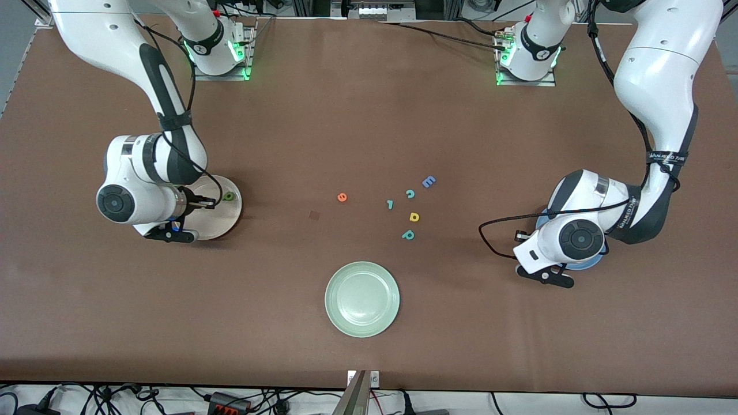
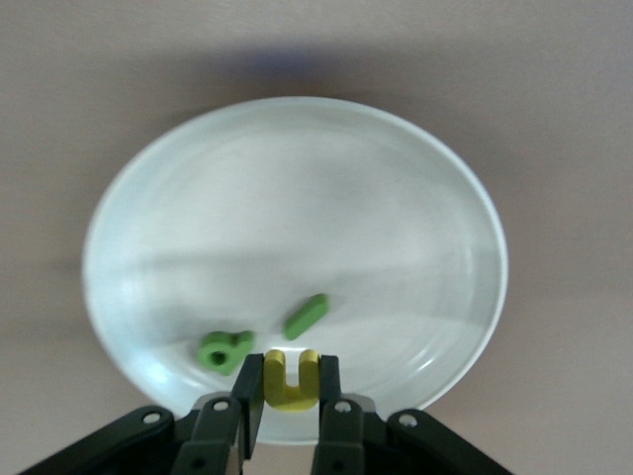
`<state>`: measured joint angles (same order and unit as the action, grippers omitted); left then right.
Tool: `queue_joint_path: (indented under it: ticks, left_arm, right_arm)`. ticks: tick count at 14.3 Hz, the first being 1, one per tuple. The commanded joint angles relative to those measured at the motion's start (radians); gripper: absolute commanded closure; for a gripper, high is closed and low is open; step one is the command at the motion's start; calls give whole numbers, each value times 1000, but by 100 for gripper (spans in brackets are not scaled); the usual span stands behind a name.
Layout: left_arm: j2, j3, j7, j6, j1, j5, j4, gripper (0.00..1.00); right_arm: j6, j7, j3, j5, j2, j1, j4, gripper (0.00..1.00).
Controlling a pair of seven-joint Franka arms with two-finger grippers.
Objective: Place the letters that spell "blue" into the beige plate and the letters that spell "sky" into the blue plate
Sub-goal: 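Place the yellow u in the beige plate while the left gripper grasps yellow k, then drop the yellow k in the blue plate while the right gripper reaches orange e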
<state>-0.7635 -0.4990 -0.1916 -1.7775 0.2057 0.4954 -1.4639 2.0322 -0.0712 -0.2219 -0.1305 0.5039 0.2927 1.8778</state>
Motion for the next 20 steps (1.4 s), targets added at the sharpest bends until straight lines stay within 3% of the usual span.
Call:
queue_joint_path:
  ticks: [1, 8, 9, 10, 11, 12, 14, 16, 20]
  left_arm:
    - [16, -10, 6, 82, 53, 20, -26, 93]
    - [9, -18, 268, 23, 194, -3, -39, 90]
    - [6, -18, 302, 11, 207, -3, -41, 72]
    - [3, -18, 310, 7, 208, -6, -39, 48]
    - [3, -18, 314, 7, 207, -6, -39, 15]
    - [4, -18, 316, 10, 202, -6, -39, 0]
    - [6, -24, 304, 13, 193, -6, -36, 0]
    - [10, -76, 276, 20, 195, -6, -29, 0]
    - [76, -231, -82, 122, 201, -8, -23, 0]
  right_arm:
    - [45, 79, 15, 9, -16, -39, 41, 85]
    - [91, 143, 15, 12, 16, -72, 41, 83]
    - [91, 145, 15, 12, 16, -76, 41, 75]
    - [91, 140, 15, 11, 16, -76, 41, 24]
    - [88, 139, 15, 9, 16, -78, 34, 0]
    - [80, 137, 15, 9, 7, -73, 27, 0]
    - [69, 128, 19, 9, -22, -55, 15, 0]
    - [65, 125, 22, 5, -48, -23, 1, 0]
    - [95, 59, 24, -36, -42, 165, -45, 0]
